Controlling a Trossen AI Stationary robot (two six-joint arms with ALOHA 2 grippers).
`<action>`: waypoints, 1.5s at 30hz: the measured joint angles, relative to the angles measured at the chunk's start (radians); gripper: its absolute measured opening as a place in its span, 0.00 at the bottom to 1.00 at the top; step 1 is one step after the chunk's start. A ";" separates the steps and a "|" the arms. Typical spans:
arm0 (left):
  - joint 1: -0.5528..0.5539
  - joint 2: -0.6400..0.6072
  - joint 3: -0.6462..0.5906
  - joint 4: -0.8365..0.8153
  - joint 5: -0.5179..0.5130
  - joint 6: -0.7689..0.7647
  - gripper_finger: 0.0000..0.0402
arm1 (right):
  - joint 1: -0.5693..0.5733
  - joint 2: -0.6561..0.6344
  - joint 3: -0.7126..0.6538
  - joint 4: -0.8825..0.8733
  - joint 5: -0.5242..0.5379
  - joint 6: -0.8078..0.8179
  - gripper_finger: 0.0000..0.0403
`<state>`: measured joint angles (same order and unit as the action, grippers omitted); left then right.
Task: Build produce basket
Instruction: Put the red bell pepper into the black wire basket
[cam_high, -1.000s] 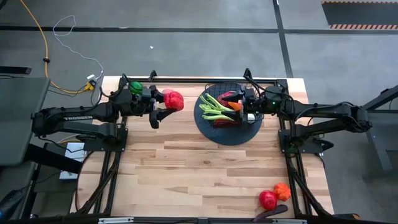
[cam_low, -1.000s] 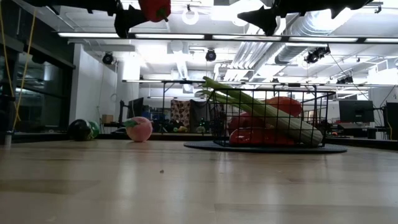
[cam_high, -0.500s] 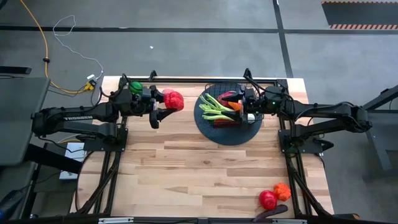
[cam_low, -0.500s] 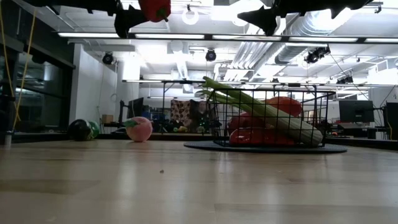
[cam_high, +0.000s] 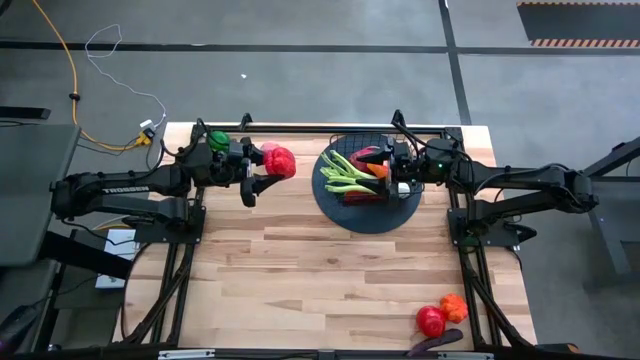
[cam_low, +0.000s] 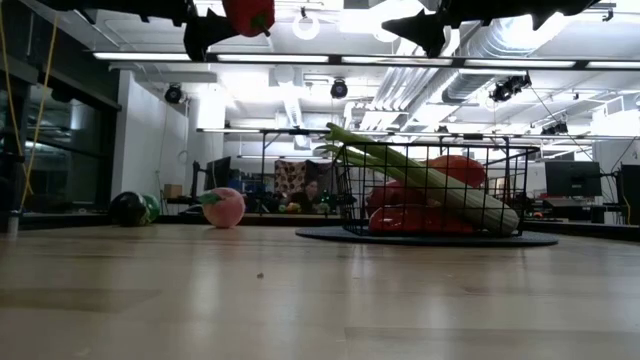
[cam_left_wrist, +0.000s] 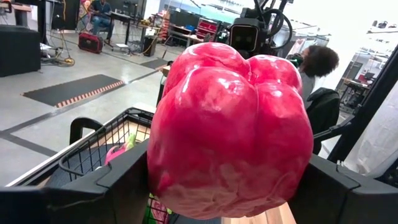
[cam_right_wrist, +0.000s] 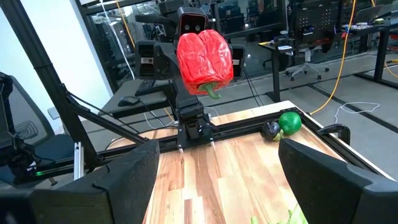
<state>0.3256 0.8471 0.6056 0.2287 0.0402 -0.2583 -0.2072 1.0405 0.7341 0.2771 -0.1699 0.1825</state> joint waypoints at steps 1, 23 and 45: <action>0.000 0.000 0.000 0.000 0.000 0.000 0.71 | 0.000 0.000 0.000 0.000 0.000 0.000 0.79; 0.000 0.041 0.002 -0.025 0.010 -0.010 0.71 | 0.001 0.020 0.001 0.020 0.001 0.076 0.79; -0.066 0.429 0.239 -0.057 0.054 0.169 0.71 | 0.039 0.364 0.198 0.094 -0.064 -0.030 0.79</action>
<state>0.2596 1.2758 0.8444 0.1717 0.0946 -0.0895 -0.1680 1.4043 0.9324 0.3714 -0.2344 0.1525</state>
